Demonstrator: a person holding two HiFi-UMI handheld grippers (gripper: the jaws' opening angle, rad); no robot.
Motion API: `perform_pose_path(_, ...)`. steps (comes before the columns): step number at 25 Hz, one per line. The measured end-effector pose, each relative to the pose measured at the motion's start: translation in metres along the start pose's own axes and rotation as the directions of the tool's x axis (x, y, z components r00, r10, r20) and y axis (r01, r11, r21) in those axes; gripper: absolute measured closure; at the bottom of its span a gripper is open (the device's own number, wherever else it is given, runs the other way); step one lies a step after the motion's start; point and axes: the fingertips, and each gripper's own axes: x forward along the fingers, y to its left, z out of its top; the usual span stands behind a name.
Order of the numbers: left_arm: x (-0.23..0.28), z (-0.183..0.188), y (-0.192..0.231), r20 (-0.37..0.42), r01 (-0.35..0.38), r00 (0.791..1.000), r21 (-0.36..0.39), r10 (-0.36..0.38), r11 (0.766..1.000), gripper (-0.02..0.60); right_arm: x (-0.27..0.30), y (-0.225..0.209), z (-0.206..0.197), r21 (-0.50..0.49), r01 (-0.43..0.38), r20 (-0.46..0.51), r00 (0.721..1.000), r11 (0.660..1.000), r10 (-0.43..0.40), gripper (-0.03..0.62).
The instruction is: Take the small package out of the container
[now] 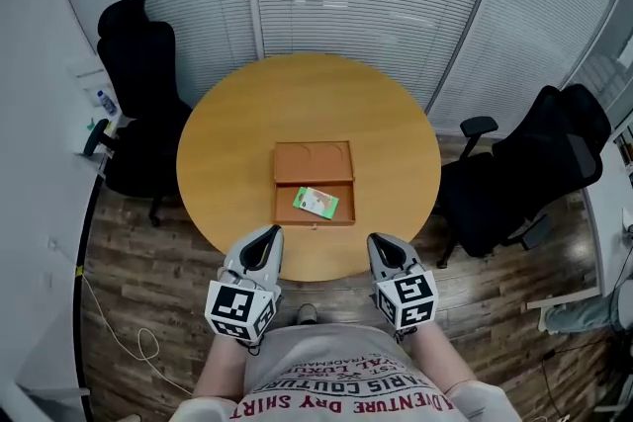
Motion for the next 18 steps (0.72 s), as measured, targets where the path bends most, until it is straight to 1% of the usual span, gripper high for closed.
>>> perform_pose_path(2,0.018,-0.003,0.019,-0.009,-0.005,1.0,-0.007,0.005,1.0,0.572,0.025,-0.004,0.004,-0.006,-0.009,-0.011,1.0,1.0,0.009,0.586)
perform_pose_path(5,0.036,-0.013,0.044,-0.035,-0.027,0.999,-0.041,0.026,0.999,0.572,0.059,-0.004,0.005,-0.022,-0.044,-0.048,0.998,0.999,0.043,0.586)
perform_pose_path(8,0.048,-0.022,0.061,-0.059,-0.042,0.998,-0.071,0.038,0.997,0.572,0.089,0.0,0.002,-0.042,-0.095,-0.1,0.991,0.995,0.091,0.586)
perform_pose_path(12,0.062,-0.026,0.078,-0.07,-0.079,0.995,-0.096,0.073,0.992,0.572,0.127,-0.001,0.001,-0.081,-0.155,-0.15,0.978,0.985,0.141,0.585)
perform_pose_path(14,0.067,-0.03,0.081,-0.083,-0.1,0.992,-0.105,0.091,0.989,0.572,0.143,-0.001,-0.003,-0.104,-0.195,-0.184,0.967,0.975,0.174,0.579)
perform_pose_path(15,0.069,-0.033,0.083,-0.092,-0.113,0.99,-0.108,0.103,0.988,0.572,0.151,0.0,-0.008,-0.115,-0.221,-0.21,0.958,0.969,0.193,0.547)
perform_pose_path(18,0.078,-0.04,0.09,-0.113,-0.147,0.985,-0.118,0.134,0.982,0.572,0.179,0.002,-0.026,-0.136,-0.304,-0.298,0.92,0.943,0.254,0.485)
